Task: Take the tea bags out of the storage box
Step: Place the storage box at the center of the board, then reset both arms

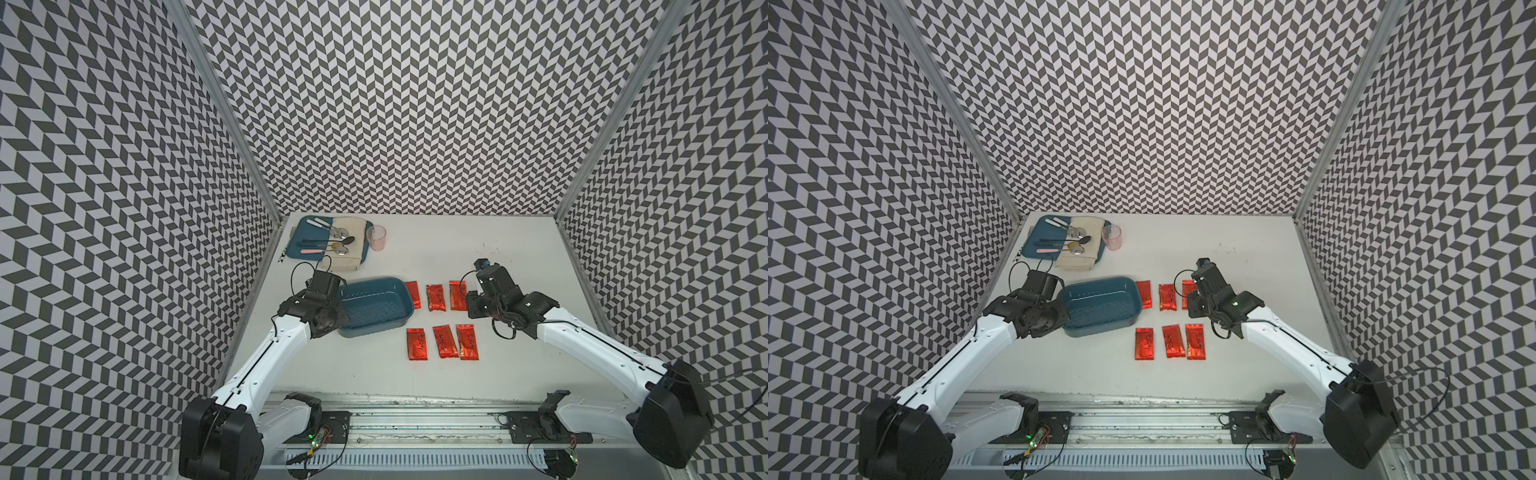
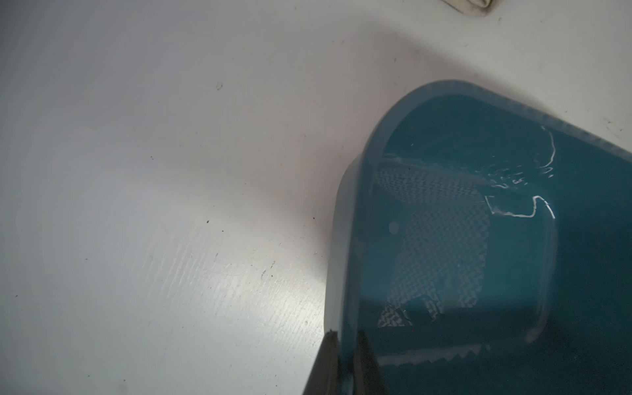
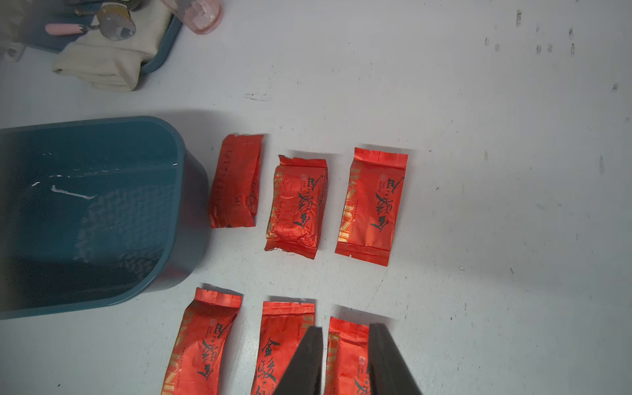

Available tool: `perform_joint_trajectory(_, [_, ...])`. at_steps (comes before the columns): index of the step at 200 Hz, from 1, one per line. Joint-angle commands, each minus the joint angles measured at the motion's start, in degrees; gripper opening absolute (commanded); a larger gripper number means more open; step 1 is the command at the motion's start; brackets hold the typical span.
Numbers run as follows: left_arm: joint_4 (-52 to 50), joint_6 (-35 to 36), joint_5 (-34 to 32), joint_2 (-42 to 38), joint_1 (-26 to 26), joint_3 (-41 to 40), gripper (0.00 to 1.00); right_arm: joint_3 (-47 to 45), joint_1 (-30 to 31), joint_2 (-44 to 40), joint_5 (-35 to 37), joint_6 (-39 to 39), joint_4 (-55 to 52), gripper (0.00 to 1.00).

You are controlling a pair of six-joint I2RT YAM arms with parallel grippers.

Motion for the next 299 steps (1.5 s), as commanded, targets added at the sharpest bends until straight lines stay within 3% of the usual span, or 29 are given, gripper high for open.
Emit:
perform_joint_trajectory(1, [-1.0,-3.0,-4.3,-1.4,-0.4,0.2,0.03,-1.0,-0.3,-0.3,-2.3,-1.0,3.7,0.28])
perform_joint_trajectory(52, [-1.8,-2.5,-4.3,1.5,-0.7,0.8,0.12,-0.7,-0.3,-0.7,-3.1,-1.2,3.6,0.29])
perform_joint_trajectory(100, [-1.6,-2.5,-5.4,0.6,-0.7,1.0,0.35,-0.9,-0.6,-0.8,-2.2,-1.0,3.7,0.31])
perform_joint_trajectory(140, [1.3,-1.7,-6.6,-4.7,-0.4,2.2,0.56,-0.2,-2.2,-3.7,0.1,-1.0,3.9,0.52])
perform_joint_trajectory(155, [6.3,-1.3,-10.2,-8.1,-0.5,2.6,0.76,-0.1,-3.2,-6.3,2.6,-1.0,5.3,0.64])
perform_joint_trajectory(170, [15.2,0.4,-15.8,-10.9,-0.7,1.0,0.98,-2.3,-3.9,-10.2,7.1,-2.1,10.1,0.82])
perform_joint_trajectory(180, [23.7,2.2,-22.0,-12.6,-1.1,-2.3,1.00,-6.8,-4.2,-13.6,11.8,-3.0,17.4,0.99])
perform_joint_trajectory(211, [61.7,16.5,-36.7,-17.2,-1.8,-23.9,0.99,-28.9,-5.1,-24.4,28.2,-12.5,50.5,0.99])
perform_joint_trajectory(229, [80.4,27.1,-33.1,-17.6,-1.3,-32.8,0.98,-37.0,-7.3,-25.9,34.0,-18.7,65.2,0.99])
perform_joint_trajectory(244, [85.5,31.3,-28.8,-15.2,-0.9,-34.4,0.97,-38.1,-10.4,-23.6,35.0,-18.5,67.9,0.99])
perform_joint_trajectory(274, [101.1,36.0,-26.3,-3.4,1.1,-37.9,0.96,-36.9,-17.9,-9.2,32.7,-16.1,72.5,0.99])
perform_joint_trajectory(299, [111.1,36.8,-21.6,9.0,4.9,-37.7,0.96,-43.2,-21.4,0.9,31.0,-17.5,94.6,0.99])
